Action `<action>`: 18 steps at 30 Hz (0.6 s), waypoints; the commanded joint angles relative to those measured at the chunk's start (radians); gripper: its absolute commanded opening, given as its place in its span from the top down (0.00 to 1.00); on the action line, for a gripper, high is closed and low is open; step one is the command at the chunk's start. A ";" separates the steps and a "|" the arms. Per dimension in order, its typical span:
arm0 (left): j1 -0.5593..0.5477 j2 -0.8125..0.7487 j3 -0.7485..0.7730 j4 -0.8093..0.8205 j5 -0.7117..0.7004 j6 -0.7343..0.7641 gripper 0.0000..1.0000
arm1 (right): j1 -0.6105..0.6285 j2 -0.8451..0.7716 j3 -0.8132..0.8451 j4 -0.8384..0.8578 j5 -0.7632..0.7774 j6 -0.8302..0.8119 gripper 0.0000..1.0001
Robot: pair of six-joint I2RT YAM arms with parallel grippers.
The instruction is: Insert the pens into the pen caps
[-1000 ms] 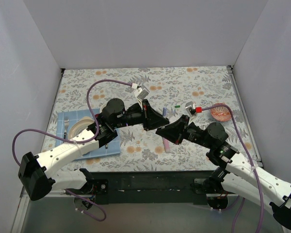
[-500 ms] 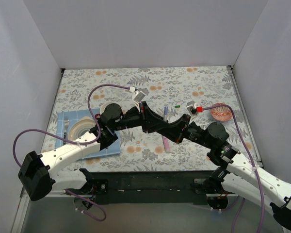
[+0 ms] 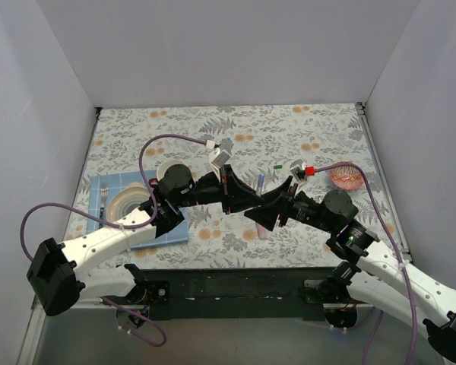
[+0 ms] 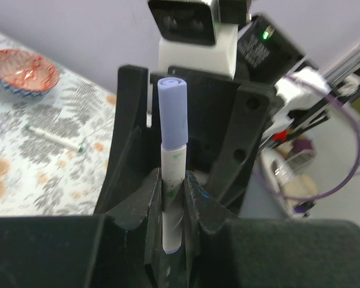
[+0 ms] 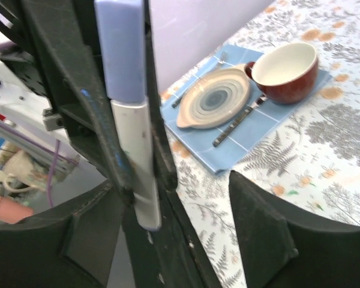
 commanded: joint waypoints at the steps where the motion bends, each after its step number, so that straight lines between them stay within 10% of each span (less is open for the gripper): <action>1: -0.003 -0.091 0.060 -0.193 -0.013 0.200 1.00 | -0.003 -0.062 0.127 -0.226 0.061 -0.056 0.22; 18: 0.055 -0.171 0.046 -0.359 -0.028 0.453 1.00 | -0.002 0.024 0.404 -0.265 0.170 -0.118 0.23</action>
